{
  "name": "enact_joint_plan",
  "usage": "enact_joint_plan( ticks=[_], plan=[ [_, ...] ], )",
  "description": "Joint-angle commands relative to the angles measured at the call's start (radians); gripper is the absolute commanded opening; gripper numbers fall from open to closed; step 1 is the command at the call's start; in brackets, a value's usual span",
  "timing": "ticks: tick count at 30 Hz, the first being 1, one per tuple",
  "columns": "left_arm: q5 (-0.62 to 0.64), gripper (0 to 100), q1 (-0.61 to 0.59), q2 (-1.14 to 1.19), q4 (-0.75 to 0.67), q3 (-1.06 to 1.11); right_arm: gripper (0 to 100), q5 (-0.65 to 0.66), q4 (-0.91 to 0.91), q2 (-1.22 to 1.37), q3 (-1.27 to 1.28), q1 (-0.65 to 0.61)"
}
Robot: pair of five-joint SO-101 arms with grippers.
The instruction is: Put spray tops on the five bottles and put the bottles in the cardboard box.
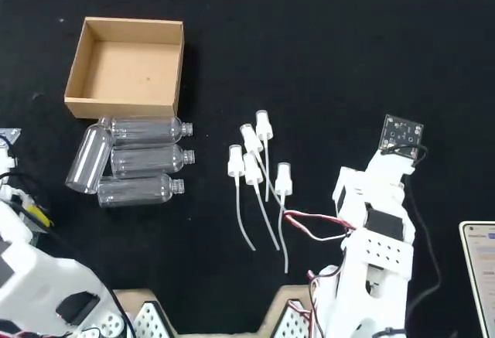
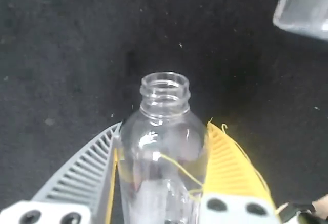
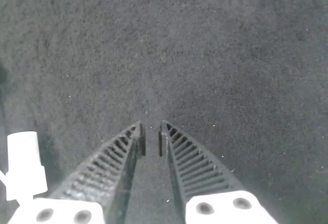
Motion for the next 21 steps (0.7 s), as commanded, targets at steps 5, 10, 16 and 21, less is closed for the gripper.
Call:
enact_joint_plan(
  ticks=[5, 10, 16, 21],
  plan=[
    [0.147, 10, 0.051, -0.442, -0.008, 0.056, 6.0, 0.011, -0.029, -0.022, -0.027, -0.012],
    [0.48, 10, 0.151, -0.704, -0.181, 0.216, 6.0, 0.011, 0.009, -0.022, -0.122, -0.012],
    [0.755, 10, 0.412, -0.956, -0.032, 0.18, 6.0, 0.077, 0.196, -0.016, -0.262, -0.169],
    [0.925, 10, 0.631, -1.057, 0.026, 0.143, 6.3, 0.071, 0.232, -0.013, -0.252, -0.376]
  ],
)
